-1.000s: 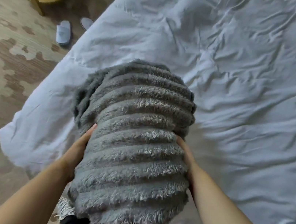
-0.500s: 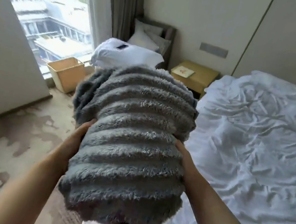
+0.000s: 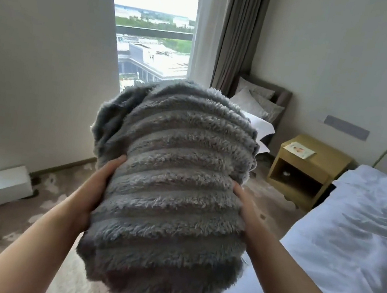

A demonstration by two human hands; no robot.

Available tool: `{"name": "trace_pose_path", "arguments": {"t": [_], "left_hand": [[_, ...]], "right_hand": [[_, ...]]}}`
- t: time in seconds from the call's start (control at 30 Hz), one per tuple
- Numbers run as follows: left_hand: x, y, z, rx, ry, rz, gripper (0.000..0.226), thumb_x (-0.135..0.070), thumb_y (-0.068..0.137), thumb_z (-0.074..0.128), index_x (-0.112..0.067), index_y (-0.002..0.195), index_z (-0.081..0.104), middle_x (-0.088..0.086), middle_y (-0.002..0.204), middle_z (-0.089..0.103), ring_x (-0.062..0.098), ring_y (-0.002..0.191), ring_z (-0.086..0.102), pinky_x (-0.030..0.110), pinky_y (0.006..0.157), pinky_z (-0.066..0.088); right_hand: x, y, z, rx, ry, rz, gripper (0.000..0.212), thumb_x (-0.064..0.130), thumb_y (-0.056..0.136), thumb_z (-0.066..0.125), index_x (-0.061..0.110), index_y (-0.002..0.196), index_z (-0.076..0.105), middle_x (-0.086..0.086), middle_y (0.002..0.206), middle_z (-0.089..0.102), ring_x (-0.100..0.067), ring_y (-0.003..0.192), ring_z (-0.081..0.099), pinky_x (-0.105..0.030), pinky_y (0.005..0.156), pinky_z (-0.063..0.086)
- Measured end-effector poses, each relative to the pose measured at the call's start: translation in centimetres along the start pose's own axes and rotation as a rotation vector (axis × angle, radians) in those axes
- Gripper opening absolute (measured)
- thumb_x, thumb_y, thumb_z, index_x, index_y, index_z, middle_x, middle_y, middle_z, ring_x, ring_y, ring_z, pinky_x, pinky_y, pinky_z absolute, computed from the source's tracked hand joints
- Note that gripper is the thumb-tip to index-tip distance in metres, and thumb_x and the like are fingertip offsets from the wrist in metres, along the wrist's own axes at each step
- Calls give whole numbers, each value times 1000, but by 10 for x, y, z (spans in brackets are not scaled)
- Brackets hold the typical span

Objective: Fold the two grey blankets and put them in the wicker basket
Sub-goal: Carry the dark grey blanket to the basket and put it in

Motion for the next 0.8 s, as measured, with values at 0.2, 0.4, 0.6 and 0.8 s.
{"name": "trace_pose_path", "arguments": {"t": [0.2,0.4,0.6,0.8], "left_hand": [[-30,75,-41,-51,-35,-40,65,-54,58,80,-20,112,70,15,116,68,31,102,68,40,71,58],[-78,194,-68,-24,-53,-59,60,-52,63,78,-19,113,70,15,117,68,31,102,68,40,73,57],[-147,319,-87,21,-44,-40,54,-51,70,75,-19,112,71,14,118,67,29,104,67,40,77,56],[-206,411,-115,21,-34,-37,49,-50,69,75,-20,108,73,12,112,70,28,98,69,39,74,57]], "right_hand": [[5,91,20,-5,-51,18,37,39,68,70,15,96,77,-9,90,75,-22,82,73,-30,66,54],[26,218,29,-31,30,17,25,29,76,58,18,76,80,-6,79,75,-18,73,73,-23,61,55],[67,358,40,-49,11,-14,41,8,100,33,16,83,69,-1,72,74,-13,66,70,-22,62,55],[97,461,59,-76,-44,4,31,16,99,36,13,82,62,5,58,70,-6,54,67,-13,50,50]]}}
Point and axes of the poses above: each hand's wrist, its own y-axis towards the middle knuckle, its own z-axis out of the palm, x = y × z, the point moved 3 cm from there along y, towards the middle knuckle
